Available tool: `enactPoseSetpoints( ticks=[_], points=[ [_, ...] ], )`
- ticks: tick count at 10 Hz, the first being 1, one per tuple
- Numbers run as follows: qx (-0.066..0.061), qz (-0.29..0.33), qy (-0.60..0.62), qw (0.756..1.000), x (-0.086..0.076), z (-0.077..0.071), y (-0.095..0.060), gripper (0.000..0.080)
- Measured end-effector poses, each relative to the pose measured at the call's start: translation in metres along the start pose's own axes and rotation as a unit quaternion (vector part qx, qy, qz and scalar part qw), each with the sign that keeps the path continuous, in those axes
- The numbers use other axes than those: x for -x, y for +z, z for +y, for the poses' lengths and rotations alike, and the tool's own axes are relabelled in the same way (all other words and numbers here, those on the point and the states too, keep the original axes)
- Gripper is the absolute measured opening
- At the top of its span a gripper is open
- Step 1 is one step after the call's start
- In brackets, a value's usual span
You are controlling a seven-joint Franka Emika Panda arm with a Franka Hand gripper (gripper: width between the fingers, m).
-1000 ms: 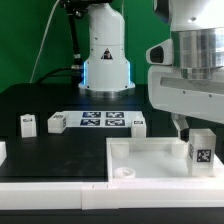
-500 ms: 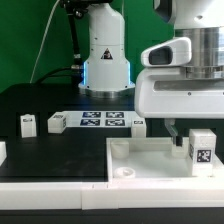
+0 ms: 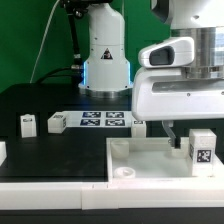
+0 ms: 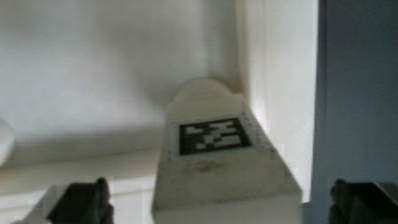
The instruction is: Assemble one leg
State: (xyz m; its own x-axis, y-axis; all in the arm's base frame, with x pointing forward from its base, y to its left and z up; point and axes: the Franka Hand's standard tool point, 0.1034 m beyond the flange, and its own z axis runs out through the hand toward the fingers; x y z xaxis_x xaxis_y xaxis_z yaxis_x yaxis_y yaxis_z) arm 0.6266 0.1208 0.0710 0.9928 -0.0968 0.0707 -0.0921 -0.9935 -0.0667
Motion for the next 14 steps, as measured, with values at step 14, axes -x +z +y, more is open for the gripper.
enactPoseSetpoints(
  ticks=[14],
  points=[
    [-0.005, 0.001, 0.555, 0.832, 0.0009, 0.0052, -0.0002, 0.0291]
  ],
)
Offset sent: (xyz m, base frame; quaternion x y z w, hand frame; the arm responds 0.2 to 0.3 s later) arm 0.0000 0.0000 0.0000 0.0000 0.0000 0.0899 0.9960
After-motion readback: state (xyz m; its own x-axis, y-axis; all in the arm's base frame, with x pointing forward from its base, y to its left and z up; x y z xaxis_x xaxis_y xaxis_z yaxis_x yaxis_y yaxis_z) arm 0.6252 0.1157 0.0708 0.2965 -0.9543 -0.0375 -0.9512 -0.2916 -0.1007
